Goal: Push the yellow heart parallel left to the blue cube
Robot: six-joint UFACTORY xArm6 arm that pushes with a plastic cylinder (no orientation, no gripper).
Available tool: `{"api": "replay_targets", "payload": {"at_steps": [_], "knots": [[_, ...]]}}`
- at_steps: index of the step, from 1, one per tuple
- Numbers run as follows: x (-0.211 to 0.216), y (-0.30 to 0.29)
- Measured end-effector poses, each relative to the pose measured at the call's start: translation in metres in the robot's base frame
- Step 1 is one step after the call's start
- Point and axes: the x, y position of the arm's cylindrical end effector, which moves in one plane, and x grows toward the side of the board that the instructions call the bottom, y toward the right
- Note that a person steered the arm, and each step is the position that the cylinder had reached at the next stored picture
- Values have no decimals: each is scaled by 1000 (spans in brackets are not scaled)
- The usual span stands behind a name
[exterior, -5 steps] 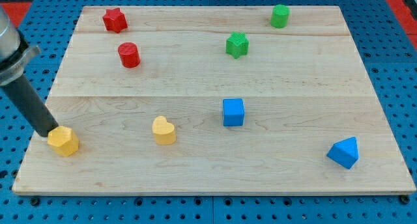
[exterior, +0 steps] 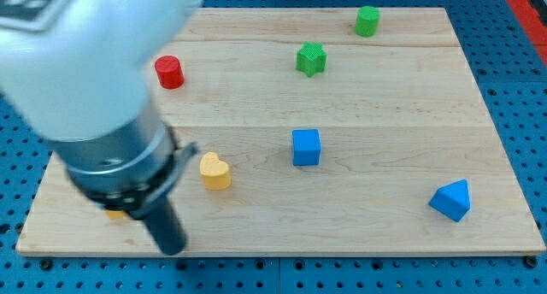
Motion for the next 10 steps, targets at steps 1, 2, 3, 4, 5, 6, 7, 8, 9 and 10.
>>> {"api": "replay_targets", "payload": {"at_steps": [1, 2, 3, 4, 5, 6, 7, 8, 9, 10], "knots": [[-10, 30], [-22, 23], [-28, 32], [-42, 48], [-57, 48], [-72, 42], [-81, 17], [-87, 7], [-85, 53], [-70, 105]]}}
